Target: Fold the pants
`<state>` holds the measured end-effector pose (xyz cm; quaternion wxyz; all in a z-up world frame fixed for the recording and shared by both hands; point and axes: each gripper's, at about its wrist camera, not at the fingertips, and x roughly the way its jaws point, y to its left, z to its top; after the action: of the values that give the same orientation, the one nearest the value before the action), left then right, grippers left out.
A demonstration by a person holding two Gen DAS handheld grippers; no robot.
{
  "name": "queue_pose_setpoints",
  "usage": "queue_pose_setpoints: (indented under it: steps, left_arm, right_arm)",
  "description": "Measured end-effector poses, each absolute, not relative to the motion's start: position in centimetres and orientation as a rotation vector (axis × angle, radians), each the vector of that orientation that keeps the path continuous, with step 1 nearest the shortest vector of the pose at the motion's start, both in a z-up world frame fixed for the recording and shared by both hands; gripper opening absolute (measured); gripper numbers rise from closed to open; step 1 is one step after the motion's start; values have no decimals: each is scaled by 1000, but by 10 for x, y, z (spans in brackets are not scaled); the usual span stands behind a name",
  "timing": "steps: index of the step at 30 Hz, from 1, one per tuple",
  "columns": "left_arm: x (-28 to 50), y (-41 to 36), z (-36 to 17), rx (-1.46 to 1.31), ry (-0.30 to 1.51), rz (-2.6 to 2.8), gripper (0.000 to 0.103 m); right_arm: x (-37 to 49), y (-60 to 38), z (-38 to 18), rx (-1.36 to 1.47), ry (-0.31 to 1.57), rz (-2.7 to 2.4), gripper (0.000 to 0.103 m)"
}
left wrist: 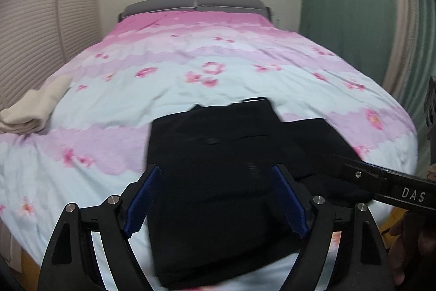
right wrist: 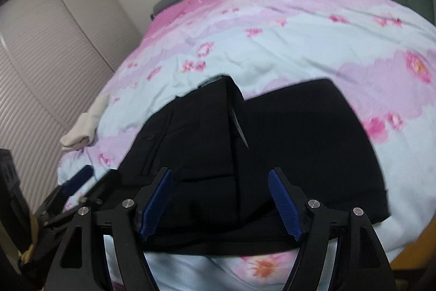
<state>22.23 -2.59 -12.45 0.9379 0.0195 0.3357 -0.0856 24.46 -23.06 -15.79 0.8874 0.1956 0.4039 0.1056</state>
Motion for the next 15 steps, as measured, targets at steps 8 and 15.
queue_pose_setpoints:
  steps: [8, 15]
  left_arm:
    - [232, 3, -136, -17, 726, -157, 83]
    - [233, 11, -137, -50, 733, -166, 83]
  right_arm:
    - [251, -244, -191, 516, 940, 102, 73]
    - [228, -223, -162, 482, 832, 137, 70]
